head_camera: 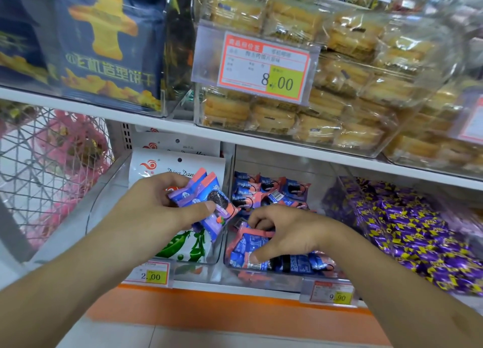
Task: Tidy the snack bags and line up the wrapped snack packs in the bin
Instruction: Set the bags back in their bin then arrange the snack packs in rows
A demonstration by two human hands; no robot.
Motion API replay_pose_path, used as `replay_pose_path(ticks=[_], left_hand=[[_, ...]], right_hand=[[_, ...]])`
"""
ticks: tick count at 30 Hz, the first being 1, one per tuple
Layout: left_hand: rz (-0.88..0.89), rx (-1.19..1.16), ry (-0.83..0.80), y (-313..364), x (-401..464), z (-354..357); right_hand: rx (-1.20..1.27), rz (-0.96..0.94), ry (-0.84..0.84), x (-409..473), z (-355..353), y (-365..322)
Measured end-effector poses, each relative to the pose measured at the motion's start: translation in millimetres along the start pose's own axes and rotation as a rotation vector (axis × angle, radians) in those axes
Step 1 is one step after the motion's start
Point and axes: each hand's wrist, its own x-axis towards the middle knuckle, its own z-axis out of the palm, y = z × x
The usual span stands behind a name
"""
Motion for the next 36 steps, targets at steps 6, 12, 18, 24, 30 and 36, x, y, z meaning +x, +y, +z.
replay_pose_path(ticks=[6,12,18,24,30,36], left_hand=[[0.020,-0.005,-0.004,-2,0,2],[0.039,-0.014,-0.004,-2,0,5],[0.055,-0.028,0.002,-6,3,5],[0.075,-0.018,-0.007,-8,2,4],[0.098,-0.046,-0.042,-12,4,0],[0.131,-0.064,-0.055,-12,5,3]], right_hand=[[0.319,-0.016,0.350,-22,-16,15],[0.079,0.168,0.605,-23,-27,54],[-0.283,-0.065,0.744,-14,-16,26],[-0.178,-0.159,0.290,13,19,1],[-0.327,-0.141,0.260,36,25,6],[-0.395,-0.132,0.300,50,32,6]])
